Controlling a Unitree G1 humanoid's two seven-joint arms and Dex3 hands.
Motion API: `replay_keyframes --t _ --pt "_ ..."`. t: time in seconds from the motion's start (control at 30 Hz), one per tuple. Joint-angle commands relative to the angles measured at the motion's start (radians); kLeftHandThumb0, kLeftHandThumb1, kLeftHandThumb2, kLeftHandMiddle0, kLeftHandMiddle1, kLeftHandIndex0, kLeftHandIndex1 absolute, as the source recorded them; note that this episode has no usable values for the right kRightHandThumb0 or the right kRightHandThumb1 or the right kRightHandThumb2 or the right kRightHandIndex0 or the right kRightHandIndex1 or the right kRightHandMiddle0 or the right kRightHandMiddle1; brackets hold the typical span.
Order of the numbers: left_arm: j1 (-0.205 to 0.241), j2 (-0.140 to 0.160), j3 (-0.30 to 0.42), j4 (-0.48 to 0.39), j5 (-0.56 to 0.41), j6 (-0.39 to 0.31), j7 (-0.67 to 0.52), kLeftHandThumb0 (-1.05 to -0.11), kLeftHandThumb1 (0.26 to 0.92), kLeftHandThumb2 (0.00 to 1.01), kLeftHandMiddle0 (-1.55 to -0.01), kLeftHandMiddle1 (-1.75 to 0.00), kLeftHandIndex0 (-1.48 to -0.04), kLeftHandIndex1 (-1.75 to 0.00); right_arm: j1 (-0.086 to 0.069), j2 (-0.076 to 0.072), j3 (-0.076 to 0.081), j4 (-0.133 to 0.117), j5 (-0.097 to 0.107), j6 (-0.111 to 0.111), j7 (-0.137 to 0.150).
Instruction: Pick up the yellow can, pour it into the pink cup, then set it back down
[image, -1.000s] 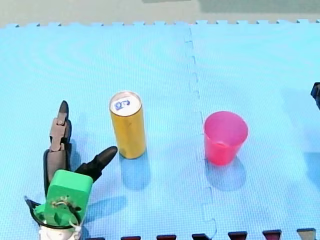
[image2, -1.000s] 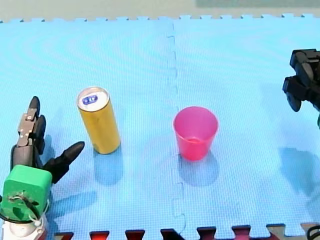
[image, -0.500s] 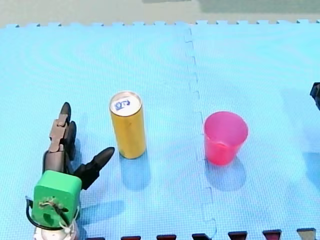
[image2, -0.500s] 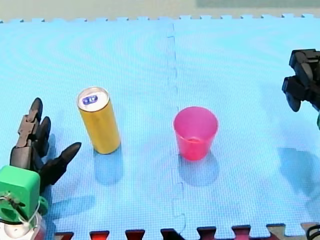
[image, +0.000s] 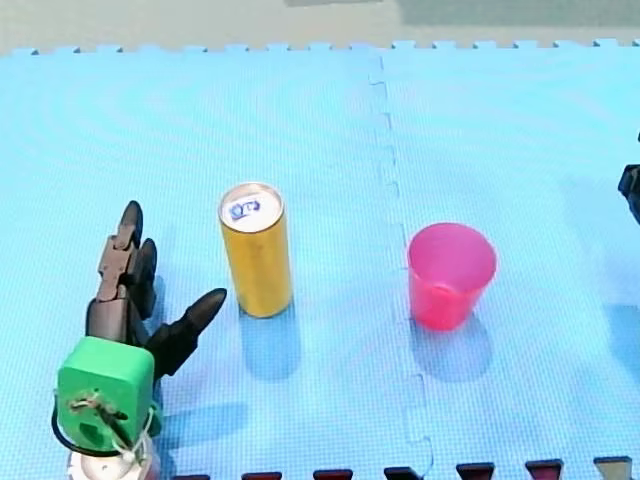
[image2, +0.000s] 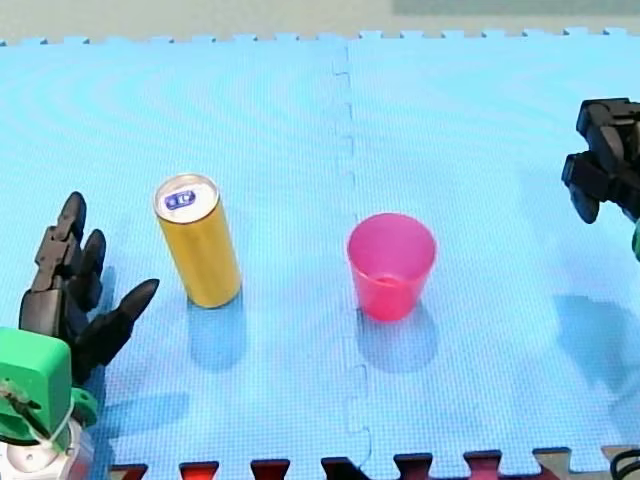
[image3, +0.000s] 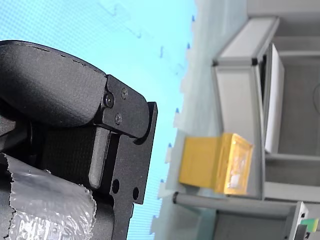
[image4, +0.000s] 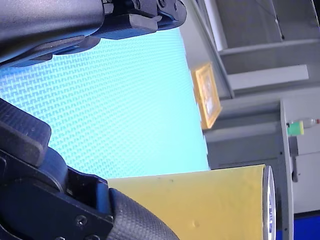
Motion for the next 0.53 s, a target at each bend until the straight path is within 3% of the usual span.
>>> replay_keyframes --t 0.0,0.5 --pt "-0.006 -0.001 0.008 -0.005 -0.011 0.007 -0.012 -1.048 0.784 0.00 -0.18 -0.01 -0.17 -0.01 -0.004 -0.001 -0.001 0.001 0.001 -0.004 0.000" --pt "-0.021 -0.006 0.009 -0.030 -0.013 0.021 -0.036 -1.048 0.772 0.00 -0.21 -0.02 -0.18 -0.01 -0.002 0.001 -0.005 0.000 0.005 -0.008 -0.001"
